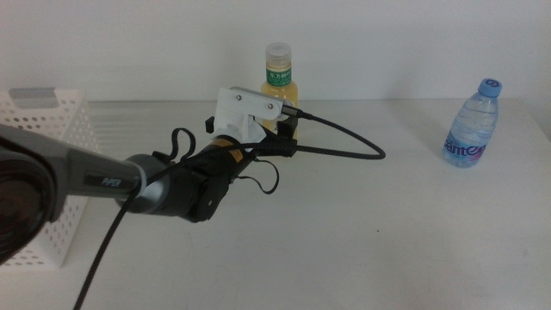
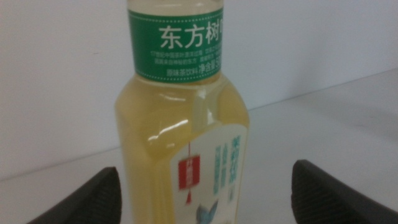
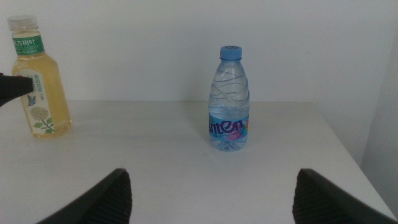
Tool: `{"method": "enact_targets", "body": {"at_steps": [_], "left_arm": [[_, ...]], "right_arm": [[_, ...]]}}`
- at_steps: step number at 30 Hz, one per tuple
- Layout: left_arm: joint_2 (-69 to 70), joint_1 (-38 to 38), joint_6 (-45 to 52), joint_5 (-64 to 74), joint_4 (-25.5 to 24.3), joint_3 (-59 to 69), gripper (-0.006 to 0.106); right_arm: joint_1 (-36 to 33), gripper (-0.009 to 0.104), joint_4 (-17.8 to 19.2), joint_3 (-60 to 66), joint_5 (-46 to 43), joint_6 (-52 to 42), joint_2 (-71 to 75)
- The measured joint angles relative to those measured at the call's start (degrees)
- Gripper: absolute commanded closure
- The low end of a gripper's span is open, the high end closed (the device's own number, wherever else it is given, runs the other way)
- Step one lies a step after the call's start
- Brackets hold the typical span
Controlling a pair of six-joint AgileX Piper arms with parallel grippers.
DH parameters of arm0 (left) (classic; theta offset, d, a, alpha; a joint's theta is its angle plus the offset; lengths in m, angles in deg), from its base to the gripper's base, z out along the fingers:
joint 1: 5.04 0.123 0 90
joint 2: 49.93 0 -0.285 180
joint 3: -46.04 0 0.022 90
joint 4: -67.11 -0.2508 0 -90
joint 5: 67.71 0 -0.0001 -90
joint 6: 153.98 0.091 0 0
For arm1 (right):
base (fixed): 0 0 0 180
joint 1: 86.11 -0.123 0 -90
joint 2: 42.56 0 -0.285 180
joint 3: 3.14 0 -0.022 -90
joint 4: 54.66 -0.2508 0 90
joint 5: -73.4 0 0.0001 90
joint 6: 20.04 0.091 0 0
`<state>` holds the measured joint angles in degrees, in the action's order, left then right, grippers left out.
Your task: Use arms to grab the bottles and put them into the dustbin to the left of the table.
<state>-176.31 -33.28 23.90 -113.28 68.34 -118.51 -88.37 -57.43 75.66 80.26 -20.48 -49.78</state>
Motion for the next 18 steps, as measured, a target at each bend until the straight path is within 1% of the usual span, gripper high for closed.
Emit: {"method": "enact_targets", "body": {"at_steps": [7, 18], "left_arm": [[-4.5, 0.7, -1.8, 3.0, -0.3, -7.3, 0.010], [-9.7, 2.8, -4.6, 6.4, -3.7, -15.6, 0.010]], "right_arm": [[0.0, 0.027, 0.0, 0.0, 0.0, 0.0, 0.0], [0.0, 0.027, 0.0, 0.0, 0.0, 0.0, 0.0]]}}
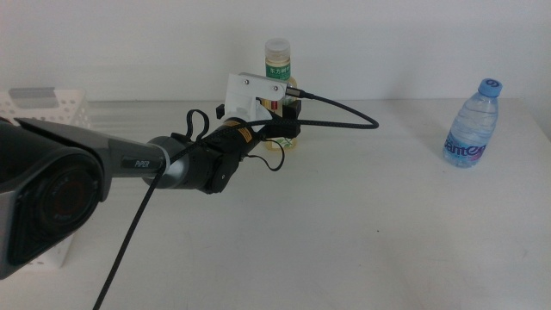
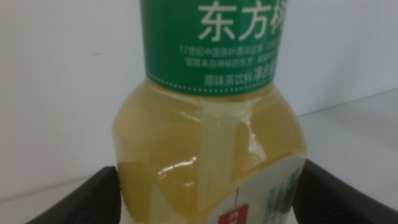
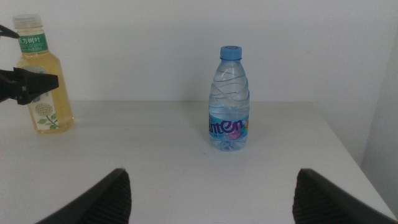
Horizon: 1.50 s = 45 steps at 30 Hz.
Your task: Use arms to grab the bottles and put them into the dustbin to the left of the table.
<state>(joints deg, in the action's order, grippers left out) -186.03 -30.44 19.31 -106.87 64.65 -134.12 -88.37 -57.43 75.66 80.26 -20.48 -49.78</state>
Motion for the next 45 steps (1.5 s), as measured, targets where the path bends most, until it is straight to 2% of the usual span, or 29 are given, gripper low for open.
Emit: {"method": "enact_targets", "body": {"at_steps": [9, 18, 20, 24, 33, 35, 37, 43, 45], "left_arm": [[-3.4, 1.0, -0.3, 0.0, -2.4, -4.7, 0.011], [-5.8, 2.2, -5.1, -0.7, -6.4, -7.3, 0.026], [-5.9, 2.3, -5.6, -0.7, -6.8, -7.3, 0.023], [-5.9, 2.4, -5.9, -0.6, -7.1, -7.3, 0.010], [-6.0, 2.7, -6.1, -0.2, -8.3, -7.4, 0.012], [-6.1, 2.9, -6.1, -0.2, -9.0, -7.7, 0.017], [-6.2, 3.1, -6.1, 0.1, -10.4, -7.8, 0.029], [-6.2, 4.7, -12.1, -0.1, -18.6, -7.9, 0.085], [-6.1, 5.2, -14.7, 0.0, -21.7, -8.0, 0.100]], "right_arm": [[0.0, 0.027, 0.0, 0.0, 0.0, 0.0, 0.0], [0.0, 0.027, 0.0, 0.0, 0.0, 0.0, 0.0], [0.0, 0.027, 0.0, 0.0, 0.0, 0.0, 0.0], [0.0, 0.027, 0.0, 0.0, 0.0, 0.0, 0.0], [0.0, 0.027, 0.0, 0.0, 0.0, 0.0, 0.0], [0.0, 0.027, 0.0, 0.0, 0.0, 0.0, 0.0], [0.0, 0.027, 0.0, 0.0, 0.0, 0.0, 0.0], [0.0, 0.027, 0.0, 0.0, 0.0, 0.0, 0.0], [0.0, 0.027, 0.0, 0.0, 0.0, 0.0, 0.0]]}}
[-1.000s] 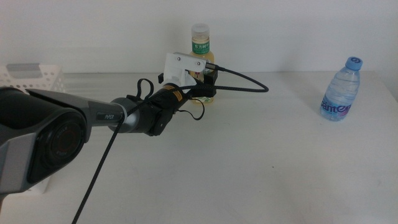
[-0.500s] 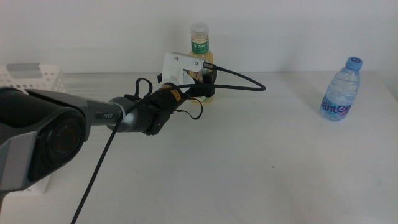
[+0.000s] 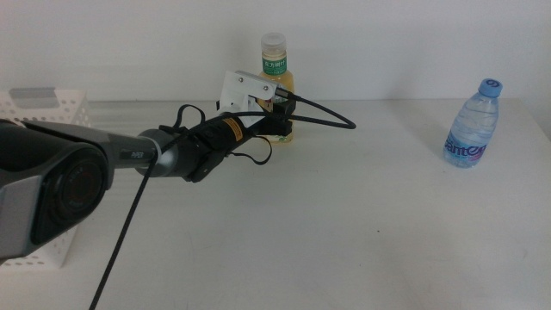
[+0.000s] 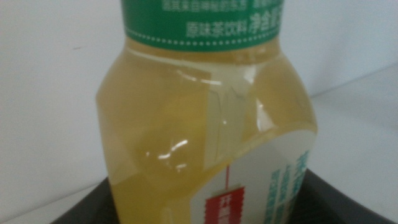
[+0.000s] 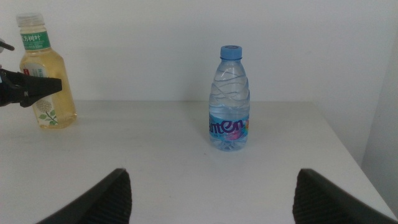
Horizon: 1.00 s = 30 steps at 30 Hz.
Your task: Use arms to grab the bottles and put them into the dustbin to the left of the table.
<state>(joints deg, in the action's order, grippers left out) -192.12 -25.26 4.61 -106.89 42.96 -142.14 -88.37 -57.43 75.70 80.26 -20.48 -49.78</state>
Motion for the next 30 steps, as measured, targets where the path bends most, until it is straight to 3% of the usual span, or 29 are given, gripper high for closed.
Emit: {"method": "enact_targets", "body": {"at_steps": [1, 9, 14, 22, 30], "left_arm": [[0.2, 0.2, -0.9, 0.2, -1.6, 0.0, 0.106], [4.3, 0.4, -3.6, 9.4, -8.4, 0.5, 0.105], [8.9, 0.4, -2.5, 11.0, -8.3, 6.0, 0.105], [20.0, 0.4, 2.6, 13.4, -3.9, 18.1, 0.105], [34.5, 0.4, 2.6, 18.0, -4.6, 24.0, 0.105]], "right_arm": [[0.0, 0.027, 0.0, 0.0, 0.0, 0.0, 0.0], [0.0, 0.027, 0.0, 0.0, 0.0, 0.0, 0.0], [0.0, 0.027, 0.0, 0.0, 0.0, 0.0, 0.0], [0.0, 0.027, 0.0, 0.0, 0.0, 0.0, 0.0], [0.0, 0.027, 0.0, 0.0, 0.0, 0.0, 0.0]]}}
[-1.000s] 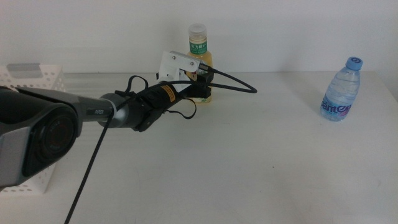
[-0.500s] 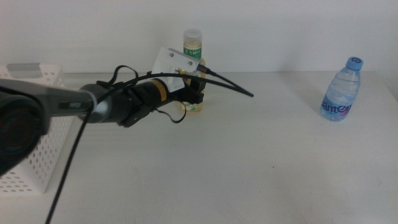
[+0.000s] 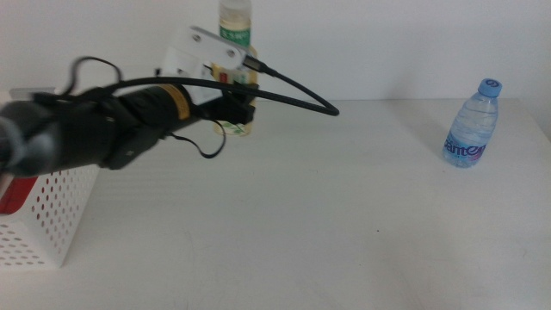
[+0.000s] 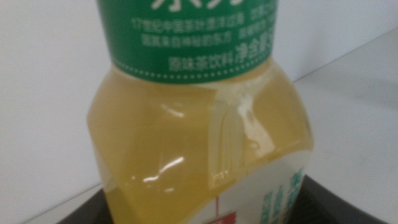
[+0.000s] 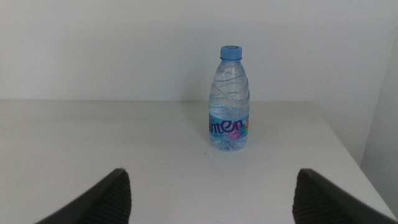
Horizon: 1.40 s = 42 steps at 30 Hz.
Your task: Use arms to grab the bottles and put them into the dustbin to the left of the table.
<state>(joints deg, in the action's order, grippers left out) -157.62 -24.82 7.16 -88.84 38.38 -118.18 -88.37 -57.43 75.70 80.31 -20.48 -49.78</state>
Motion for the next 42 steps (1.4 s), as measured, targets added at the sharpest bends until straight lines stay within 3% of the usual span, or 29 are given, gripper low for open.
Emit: {"method": "enact_targets", "body": {"at_steps": [16, 27, 33, 38, 42], "left_arm": [[28.2, 0.0, -0.9, 33.8, -0.7, 4.0, 0.105], [34.3, 0.0, -1.0, 49.7, 1.9, 4.0, 0.105], [35.1, 3.1, 9.7, 59.9, 10.4, 2.2, 0.105], [35.1, 11.6, 20.3, 63.7, 21.3, -0.6, 0.105], [34.7, 17.9, 27.9, 67.6, 27.1, -4.2, 0.105]], "right_arm": [[0.0, 0.027, 0.0, 0.0, 0.0, 0.0, 0.0], [0.0, 0.027, 0.0, 0.0, 0.0, 0.0, 0.0], [0.0, 0.027, 0.0, 0.0, 0.0, 0.0, 0.0], [0.0, 0.027, 0.0, 0.0, 0.0, 0.0, 0.0], [0.0, 0.027, 0.0, 0.0, 0.0, 0.0, 0.0]]}}
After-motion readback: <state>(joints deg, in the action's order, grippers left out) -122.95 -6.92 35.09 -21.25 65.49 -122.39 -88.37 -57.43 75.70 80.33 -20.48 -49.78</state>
